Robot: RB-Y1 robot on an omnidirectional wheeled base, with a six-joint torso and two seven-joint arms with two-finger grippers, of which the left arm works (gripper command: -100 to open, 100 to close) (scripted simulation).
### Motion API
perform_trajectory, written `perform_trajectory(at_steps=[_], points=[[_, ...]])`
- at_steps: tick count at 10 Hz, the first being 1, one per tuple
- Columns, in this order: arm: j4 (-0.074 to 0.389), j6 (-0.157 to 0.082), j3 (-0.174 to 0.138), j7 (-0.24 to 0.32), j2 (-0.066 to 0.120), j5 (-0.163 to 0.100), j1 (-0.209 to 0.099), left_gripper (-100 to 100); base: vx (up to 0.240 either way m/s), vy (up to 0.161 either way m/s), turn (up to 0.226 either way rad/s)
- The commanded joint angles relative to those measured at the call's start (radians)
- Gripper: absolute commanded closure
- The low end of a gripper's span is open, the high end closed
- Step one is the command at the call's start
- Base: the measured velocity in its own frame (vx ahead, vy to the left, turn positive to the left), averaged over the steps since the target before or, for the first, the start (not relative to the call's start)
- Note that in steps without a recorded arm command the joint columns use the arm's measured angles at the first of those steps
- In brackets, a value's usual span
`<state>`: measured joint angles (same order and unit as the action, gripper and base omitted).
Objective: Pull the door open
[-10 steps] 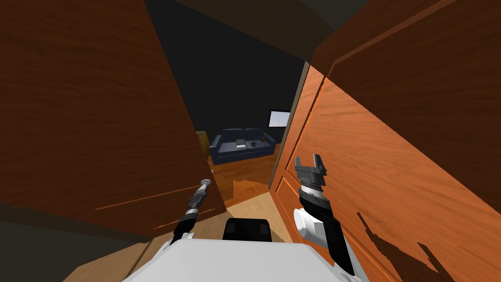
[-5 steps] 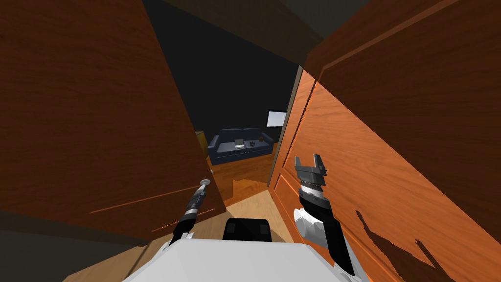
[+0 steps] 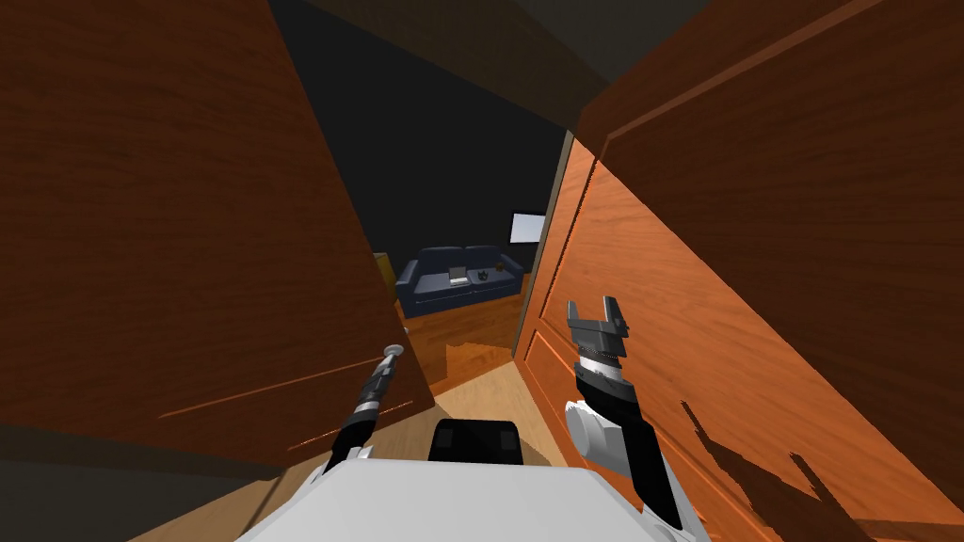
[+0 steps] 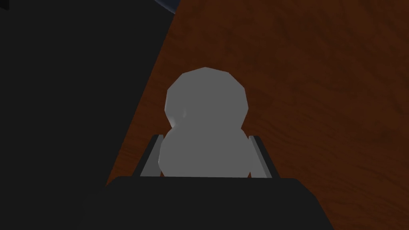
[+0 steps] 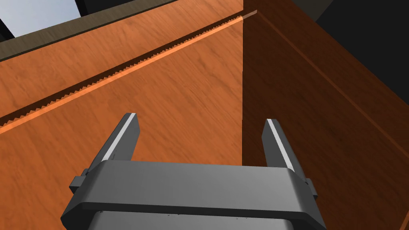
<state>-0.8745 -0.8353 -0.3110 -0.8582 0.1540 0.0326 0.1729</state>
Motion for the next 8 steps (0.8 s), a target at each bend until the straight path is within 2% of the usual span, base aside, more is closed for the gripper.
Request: perform_trajectory(at_steps=[1, 3, 4, 5, 6, 8], points=[[0.001, -0.002, 0.002, 0.032, 0.000, -0.009, 0.001, 100, -0.046, 0.008, -0.039], [0.001, -0.003, 0.010, 0.094, 0.005, -0.036, 0.002, 100, -0.047, 0.008, -0.075], [0.001, -0.003, 0.010, 0.106, 0.005, -0.036, 0.002, 100, -0.042, 0.007, -0.037], [0.001, -0.003, 0.014, 0.143, 0.007, -0.051, 0.003, 100, -0.048, 0.010, -0.058], [0.001, -0.003, 0.014, 0.146, 0.007, -0.051, 0.003, 100, -0.035, 0.010, -0.039], [0.001, -0.004, 0.022, 0.210, 0.011, -0.082, 0.004, 100, -0.051, 0.014, -0.086]])
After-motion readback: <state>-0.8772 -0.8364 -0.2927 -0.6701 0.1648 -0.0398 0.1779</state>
